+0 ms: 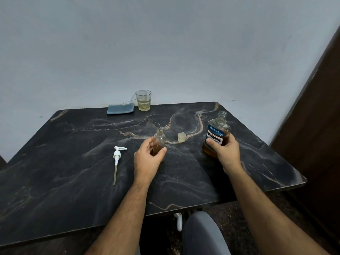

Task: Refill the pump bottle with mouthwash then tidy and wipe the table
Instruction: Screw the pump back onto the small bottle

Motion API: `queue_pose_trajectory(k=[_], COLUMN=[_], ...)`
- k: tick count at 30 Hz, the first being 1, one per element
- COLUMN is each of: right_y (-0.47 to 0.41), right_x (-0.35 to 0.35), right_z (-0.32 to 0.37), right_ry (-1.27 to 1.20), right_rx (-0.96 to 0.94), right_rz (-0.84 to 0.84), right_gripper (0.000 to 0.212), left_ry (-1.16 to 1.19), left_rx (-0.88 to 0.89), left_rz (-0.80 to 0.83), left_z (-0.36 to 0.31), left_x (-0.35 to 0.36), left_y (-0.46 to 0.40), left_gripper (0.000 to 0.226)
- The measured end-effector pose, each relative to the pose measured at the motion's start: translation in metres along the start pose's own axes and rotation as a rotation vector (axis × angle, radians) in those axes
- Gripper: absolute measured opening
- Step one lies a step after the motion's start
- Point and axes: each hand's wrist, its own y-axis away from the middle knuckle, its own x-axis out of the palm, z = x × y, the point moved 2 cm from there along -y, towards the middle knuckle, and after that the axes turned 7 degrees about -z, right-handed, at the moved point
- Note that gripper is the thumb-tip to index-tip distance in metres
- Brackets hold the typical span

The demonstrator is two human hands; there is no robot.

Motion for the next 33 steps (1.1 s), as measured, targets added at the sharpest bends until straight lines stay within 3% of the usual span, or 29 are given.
queue_pose_trajectory(k=[2,4,6,9,11,14,17,21,29,33], right_y=[0.007,0.026,0.050,0.078,0.085,0.090,0.091,0.084,0.081,0.084], right_x=[0.000,0.000,0.002,0.015,0.026,0.046,0.065,0.087,0.109,0.117], right_z=[-0.002,0.006,0.017,0.030,0.031,0.031,0.026,0.023,0.027,0.026], right_ry=[0.060,0.164,0.247,0.279,0.239,0.221,0.225,0.279,0.124,0.080], right_rx=[-0.041,-0.125,-0.288,-0.489,-0.559,-0.586,-0.467,-0.316,-0.106,-0.091], right_rz=[-0.083,-0.271,-0.439,-0.520,-0.457,-0.205,0.041,0.243,0.407,0.438], right_gripper=[0.057,0.065,0.051,0.037,0.026,0.009,0.015,0.028,0.053,0.045], left_ry=[-0.011,-0.010,-0.013,-0.027,-0.028,-0.032,-0.045,-0.059,-0.001,-0.195], left_rx=[-0.003,-0.006,-0.008,-0.007,-0.010,-0.015,-0.022,-0.034,-0.042,0.061], left_rz=[0.006,0.010,0.010,0.016,0.016,0.017,0.020,0.039,0.125,-0.153], left_z=[-0.001,0.000,0.001,0.004,0.006,0.005,0.005,0.006,0.008,-0.008], left_x=[0.000,0.000,0.000,0.002,0.002,0.001,0.000,-0.001,-0.009,-0.035], left_y=[0.000,0.000,-0.001,-0.002,-0.002,-0.002,-0.002,-0.002,0.002,0.001], left_gripper=[0.057,0.057,0.056,0.055,0.054,0.054,0.051,0.054,0.070,0.044])
